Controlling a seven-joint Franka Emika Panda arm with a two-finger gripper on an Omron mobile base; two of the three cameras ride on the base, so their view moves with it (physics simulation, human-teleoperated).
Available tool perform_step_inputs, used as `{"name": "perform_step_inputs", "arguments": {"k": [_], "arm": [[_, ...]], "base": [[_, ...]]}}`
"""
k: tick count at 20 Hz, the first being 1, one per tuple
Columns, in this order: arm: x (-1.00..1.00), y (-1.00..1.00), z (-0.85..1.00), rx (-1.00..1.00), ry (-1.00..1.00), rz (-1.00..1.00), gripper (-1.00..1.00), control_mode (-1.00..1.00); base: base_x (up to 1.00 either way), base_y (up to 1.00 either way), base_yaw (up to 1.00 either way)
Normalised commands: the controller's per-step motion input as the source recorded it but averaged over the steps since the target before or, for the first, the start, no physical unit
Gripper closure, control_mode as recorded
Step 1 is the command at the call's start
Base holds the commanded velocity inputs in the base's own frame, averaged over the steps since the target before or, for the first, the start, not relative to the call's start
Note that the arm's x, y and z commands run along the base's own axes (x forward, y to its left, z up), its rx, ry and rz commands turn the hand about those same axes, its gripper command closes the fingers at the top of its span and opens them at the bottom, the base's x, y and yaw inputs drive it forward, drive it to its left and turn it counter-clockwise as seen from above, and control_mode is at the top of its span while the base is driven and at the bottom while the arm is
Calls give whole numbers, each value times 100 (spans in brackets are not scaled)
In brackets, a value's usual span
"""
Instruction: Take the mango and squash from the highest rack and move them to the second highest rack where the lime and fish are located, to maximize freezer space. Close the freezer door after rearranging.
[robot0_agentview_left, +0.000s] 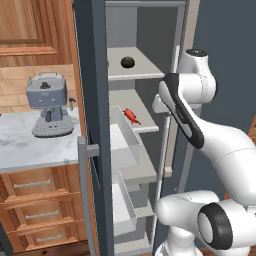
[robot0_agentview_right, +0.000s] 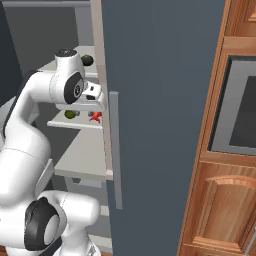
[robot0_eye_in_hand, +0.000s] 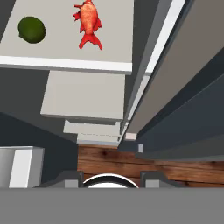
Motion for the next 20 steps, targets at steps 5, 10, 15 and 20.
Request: {"name": "perform_step_inputs", "arguments": {"k": [5, 10, 15, 20], "arm": [[-1, 0, 0, 0, 0, 0, -100, 100], [0, 0, 0, 0, 0, 0, -100, 100], [0, 0, 0, 0, 0, 0, -100, 100], [0, 0, 0, 0, 0, 0, -100, 100]], "base": [[-16, 7, 1], [-30, 2, 34], [-38, -32, 49], [-1, -44, 17]]}}
